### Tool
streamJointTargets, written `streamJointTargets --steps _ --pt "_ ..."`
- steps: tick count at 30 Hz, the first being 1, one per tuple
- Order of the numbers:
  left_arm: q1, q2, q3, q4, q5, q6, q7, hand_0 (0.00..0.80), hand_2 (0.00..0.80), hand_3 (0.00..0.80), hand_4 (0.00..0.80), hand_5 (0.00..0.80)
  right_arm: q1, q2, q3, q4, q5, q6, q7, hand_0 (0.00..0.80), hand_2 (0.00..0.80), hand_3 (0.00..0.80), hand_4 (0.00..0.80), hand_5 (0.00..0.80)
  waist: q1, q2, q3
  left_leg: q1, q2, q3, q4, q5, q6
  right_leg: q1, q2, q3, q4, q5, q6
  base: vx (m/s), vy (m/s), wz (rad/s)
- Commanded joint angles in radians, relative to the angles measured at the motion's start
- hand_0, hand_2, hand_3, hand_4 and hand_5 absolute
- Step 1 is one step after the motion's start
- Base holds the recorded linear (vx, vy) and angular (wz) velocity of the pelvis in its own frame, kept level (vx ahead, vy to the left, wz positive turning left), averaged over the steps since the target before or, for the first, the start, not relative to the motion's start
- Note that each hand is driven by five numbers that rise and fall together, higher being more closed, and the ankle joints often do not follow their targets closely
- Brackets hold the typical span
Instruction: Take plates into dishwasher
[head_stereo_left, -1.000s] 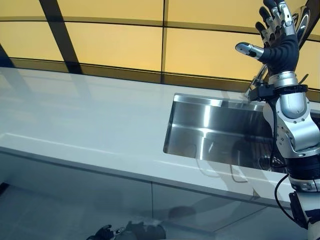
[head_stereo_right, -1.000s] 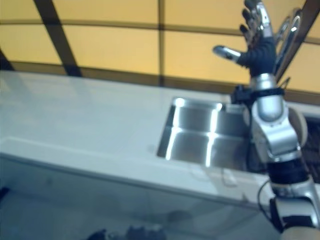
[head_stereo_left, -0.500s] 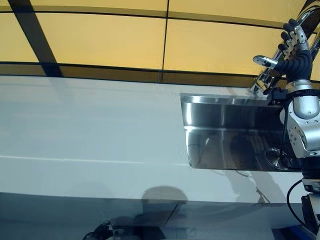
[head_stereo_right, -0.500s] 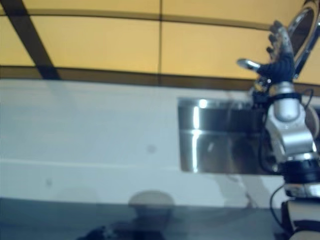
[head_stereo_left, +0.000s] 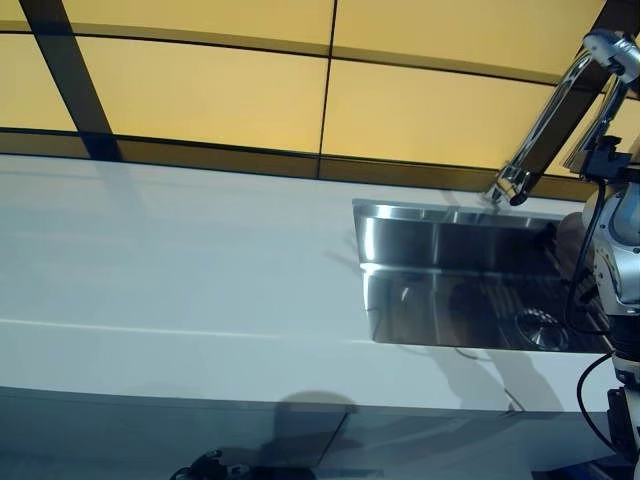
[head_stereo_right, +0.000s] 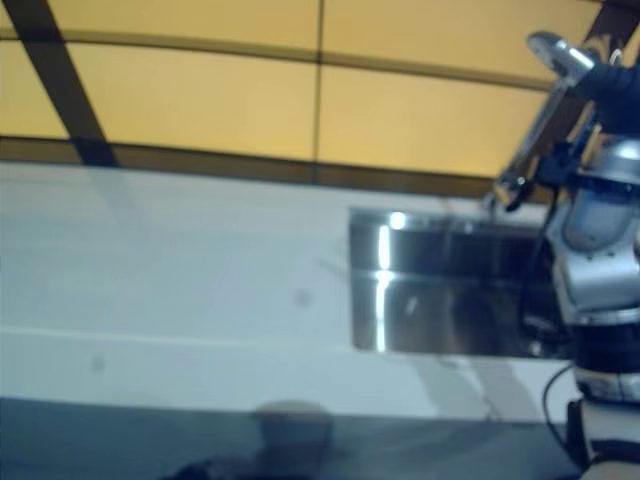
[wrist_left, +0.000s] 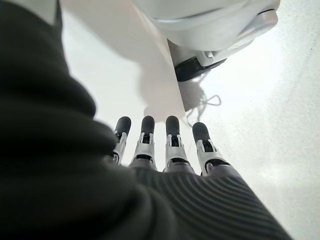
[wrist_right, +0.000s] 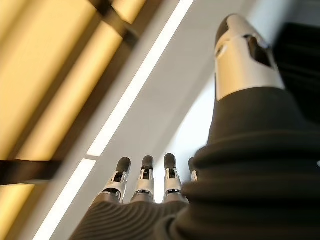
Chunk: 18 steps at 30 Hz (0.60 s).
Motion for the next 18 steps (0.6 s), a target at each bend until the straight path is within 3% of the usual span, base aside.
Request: streamJointTargets --steps 1,7,11,18 --pt "-0.039 0.017 -0.063 0.03 -0.022 -0.004 0.004 0.0 0.0 0.0 0.0 0.0 -0.116 -0.081 -0.055 -0.023 -0.054 -0.1 -0.131 0.0 0.0 0.0 0.0 0.0 0.03 0.037 -0.026 0.05 -0.043 -0.018 0.007 -0.16 0.026 -0.118 0.038 -0.035 0.059 0.063 0.012 0.02 0.045 -0.01" --pt "-0.044 0.027 -0.066 0.017 -0.021 0.015 -0.011 0.0 0.0 0.0 0.0 0.0 -0.11 -0.086 -0.1 -0.01 -0.091 -0.116 -0.274 0.0 0.0 0.0 0.0 0.0 0.032 0.039 -0.033 0.062 -0.05 -0.023 0.007 -0.171 0.037 -0.13 0.031 -0.04 0.089 0.055 0.016 0.021 0.029 -0.01" --pt "-0.05 0.03 -0.073 0.016 -0.023 0.023 -0.016 0.0 0.0 0.0 0.0 0.0 -0.088 -0.082 -0.123 0.024 -0.091 -0.043 -0.338 0.0 0.0 0.0 0.0 0.0 0.028 0.041 -0.035 0.067 -0.054 -0.024 0.008 -0.175 0.044 -0.137 0.029 -0.044 0.109 0.056 0.019 0.033 0.022 -0.05" --pt "-0.056 0.036 -0.064 -0.002 -0.026 0.039 -0.025 0.0 0.0 0.0 0.0 0.0 -0.005 -0.087 -0.167 0.096 0.051 0.021 -0.202 0.0 0.0 0.0 0.0 0.0 0.013 0.042 -0.029 0.076 -0.06 -0.026 0.007 -0.181 0.05 -0.15 0.022 -0.041 0.134 0.07 0.026 0.044 0.022 -0.02"
